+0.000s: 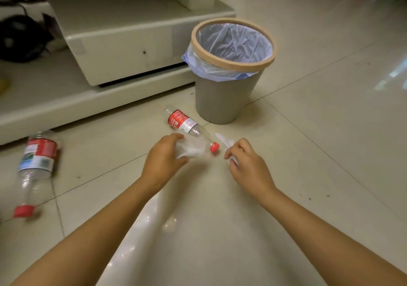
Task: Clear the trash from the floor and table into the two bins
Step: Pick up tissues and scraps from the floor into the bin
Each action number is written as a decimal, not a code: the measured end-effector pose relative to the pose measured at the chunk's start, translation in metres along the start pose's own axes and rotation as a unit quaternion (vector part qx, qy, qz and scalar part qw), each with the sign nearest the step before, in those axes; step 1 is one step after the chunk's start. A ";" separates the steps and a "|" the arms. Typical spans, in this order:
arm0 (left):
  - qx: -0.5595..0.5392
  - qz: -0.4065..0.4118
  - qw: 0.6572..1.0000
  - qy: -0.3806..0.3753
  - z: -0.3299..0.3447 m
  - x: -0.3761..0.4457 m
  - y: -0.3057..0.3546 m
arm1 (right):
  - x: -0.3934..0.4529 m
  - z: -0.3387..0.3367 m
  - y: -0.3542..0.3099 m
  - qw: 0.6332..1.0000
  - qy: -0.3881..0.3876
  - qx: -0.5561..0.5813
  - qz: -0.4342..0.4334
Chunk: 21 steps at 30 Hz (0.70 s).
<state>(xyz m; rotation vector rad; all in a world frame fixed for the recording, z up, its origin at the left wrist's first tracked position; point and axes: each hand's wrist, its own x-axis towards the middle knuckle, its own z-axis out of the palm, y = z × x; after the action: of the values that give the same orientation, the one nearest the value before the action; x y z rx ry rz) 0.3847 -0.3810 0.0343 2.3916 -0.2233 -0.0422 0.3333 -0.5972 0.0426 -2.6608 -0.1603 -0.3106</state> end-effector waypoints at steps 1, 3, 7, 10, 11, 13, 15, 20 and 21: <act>0.015 0.010 1.000 0.023 -0.013 -0.001 -0.003 | 0.005 -0.001 -0.011 1.000 0.010 0.001 -0.024; 0.044 0.036 0.996 0.074 -0.042 -0.003 -0.010 | 0.016 -0.003 -0.034 0.998 0.019 0.006 -0.058; 0.090 0.088 0.976 0.177 -0.105 -0.016 -0.025 | 0.043 -0.002 -0.089 0.989 0.013 0.030 -0.143; 0.116 0.089 0.961 0.237 -0.156 -0.039 -0.037 | 0.065 0.003 -0.144 0.975 0.002 0.068 -0.212; 0.138 0.088 0.952 0.259 -0.174 -0.049 -0.042 | 0.070 0.006 -0.166 0.969 0.000 0.082 -0.231; 0.187 0.072 0.932 0.302 -0.209 -0.070 -0.057 | 0.077 0.014 -0.212 0.957 -0.003 0.108 -0.270; 0.232 0.035 0.908 0.346 -0.242 -0.090 -0.075 | 0.079 0.023 -0.259 0.942 -0.008 0.132 -0.310; 0.252 -0.049 0.874 0.413 -0.317 -0.143 -0.103 | 0.069 0.036 -0.361 0.906 -0.004 0.200 -0.373; 0.244 -0.056 0.873 0.419 -0.330 -0.154 -0.107 | 0.067 0.037 -0.379 0.900 -0.010 0.219 -0.376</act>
<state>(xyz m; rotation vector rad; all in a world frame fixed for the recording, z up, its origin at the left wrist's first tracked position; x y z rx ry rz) 0.2795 -0.0567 0.2014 2.6525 0.3616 1.0942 0.3430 -0.2390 0.1873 -2.0464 -1.1330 -0.4208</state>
